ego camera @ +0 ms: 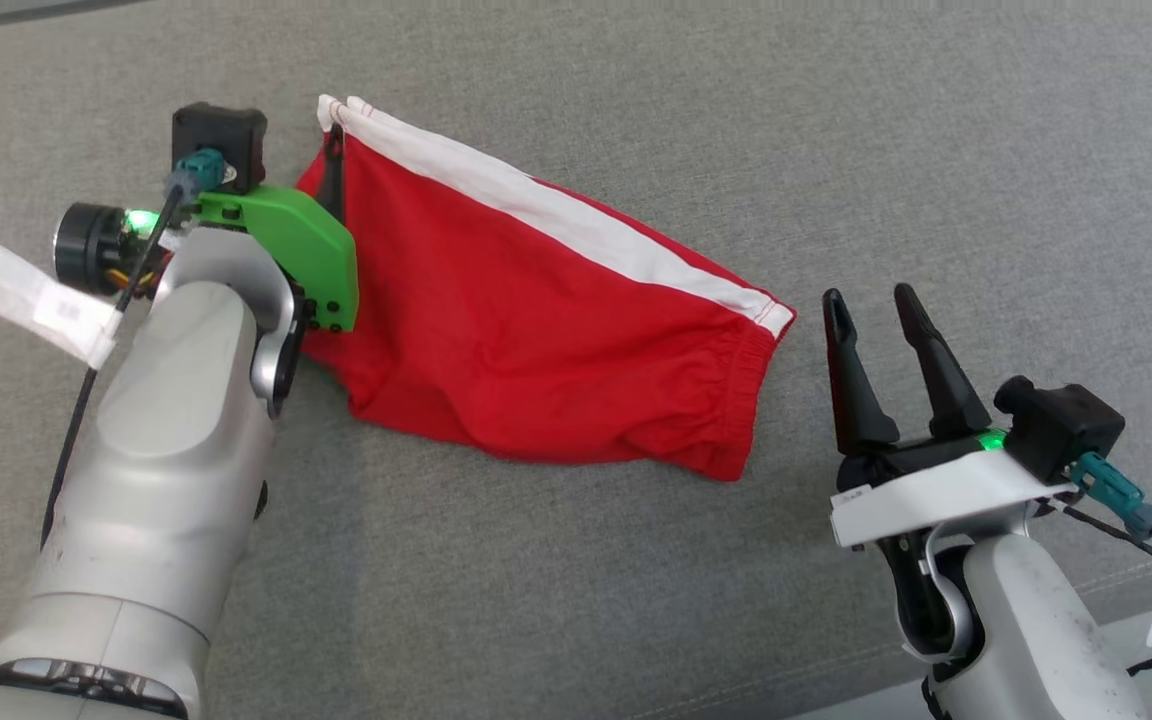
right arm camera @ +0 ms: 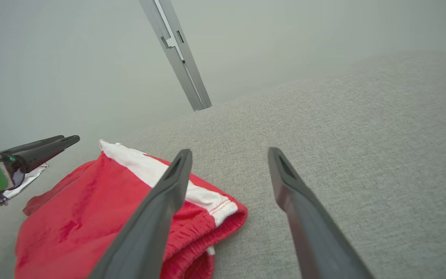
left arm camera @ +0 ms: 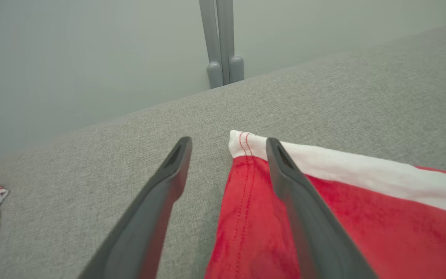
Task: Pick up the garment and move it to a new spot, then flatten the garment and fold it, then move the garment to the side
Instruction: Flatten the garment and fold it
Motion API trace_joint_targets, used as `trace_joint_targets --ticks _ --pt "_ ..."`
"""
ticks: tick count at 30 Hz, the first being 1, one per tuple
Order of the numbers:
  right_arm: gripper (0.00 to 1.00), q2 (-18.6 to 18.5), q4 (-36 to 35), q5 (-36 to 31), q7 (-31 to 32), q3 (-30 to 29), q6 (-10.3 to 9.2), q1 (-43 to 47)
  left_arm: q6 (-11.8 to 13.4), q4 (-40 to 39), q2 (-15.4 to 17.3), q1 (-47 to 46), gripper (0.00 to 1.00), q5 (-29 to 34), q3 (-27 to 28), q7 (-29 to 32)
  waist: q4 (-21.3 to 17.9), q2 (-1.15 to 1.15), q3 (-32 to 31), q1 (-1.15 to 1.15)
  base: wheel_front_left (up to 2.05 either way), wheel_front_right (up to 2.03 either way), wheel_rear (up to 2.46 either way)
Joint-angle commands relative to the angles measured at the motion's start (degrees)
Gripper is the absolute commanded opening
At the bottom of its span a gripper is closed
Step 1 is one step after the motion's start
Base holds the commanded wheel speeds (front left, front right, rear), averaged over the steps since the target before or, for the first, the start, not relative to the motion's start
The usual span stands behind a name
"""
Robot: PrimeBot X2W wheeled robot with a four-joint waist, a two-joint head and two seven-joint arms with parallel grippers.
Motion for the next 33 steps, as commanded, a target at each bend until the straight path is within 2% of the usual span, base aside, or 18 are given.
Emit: trace_joint_targets --ticks 1,8,19,22,23,24,25,33 --pt "1.00 -0.1 -0.7 -1.2 -0.2 -0.8 -0.01 1.4 -0.5 -0.1 -0.1 1.9 1.00 -1.1 0.4 0.5 1.7 0.00 -2.4 0.00 0.00 0.00 0.00" --pt "1.00 -0.1 -2.1 -2.8 -0.2 -1.9 -0.02 4.6 -2.4 0.6 -0.8 7.2 1.00 -5.2 1.4 7.0 2.9 0.00 -4.9 0.00 0.00 0.00 0.00" --pt "1.00 -0.1 -3.2 -2.8 -0.2 -0.9 -0.01 5.2 -1.8 1.2 1.2 9.1 1.00 -9.2 3.4 14.9 -0.2 0.00 -3.5 0.00 0.00 0.00 0.00" --pt "1.00 -0.1 -3.3 -2.6 -0.2 -1.0 -0.01 5.2 -2.5 1.6 1.5 9.4 1.00 -9.5 3.2 17.1 -0.9 0.00 -3.2 0.00 0.00 0.00 0.00" --pt "1.00 -0.1 -3.3 -2.5 -0.2 -1.1 -0.01 5.2 -2.6 1.6 1.5 9.6 0.96 -9.7 3.1 17.6 -1.1 0.00 -3.1 0.00 0.00 0.00 0.00" --pt "1.00 -0.1 -3.3 -2.5 -0.2 -1.2 -0.01 5.3 -2.7 1.5 1.4 9.8 0.36 -9.7 2.9 17.7 -1.2 0.00 -3.2 0.00 0.00 0.00 0.00" --pt "1.00 -0.1 -3.3 -2.5 -0.2 -1.3 -0.02 5.4 -3.0 1.3 1.4 10.1 0.00 -9.7 2.7 18.2 -1.3 0.00 -3.2 0.00 0.00 0.00 0.00" --pt "1.00 -0.1 -3.0 -2.8 -0.2 -2.2 -0.01 5.6 -3.7 -0.7 1.0 11.7 0.00 -11.2 2.5 18.4 -0.6 0.00 -5.0 0.00 0.00 0.00 0.00"
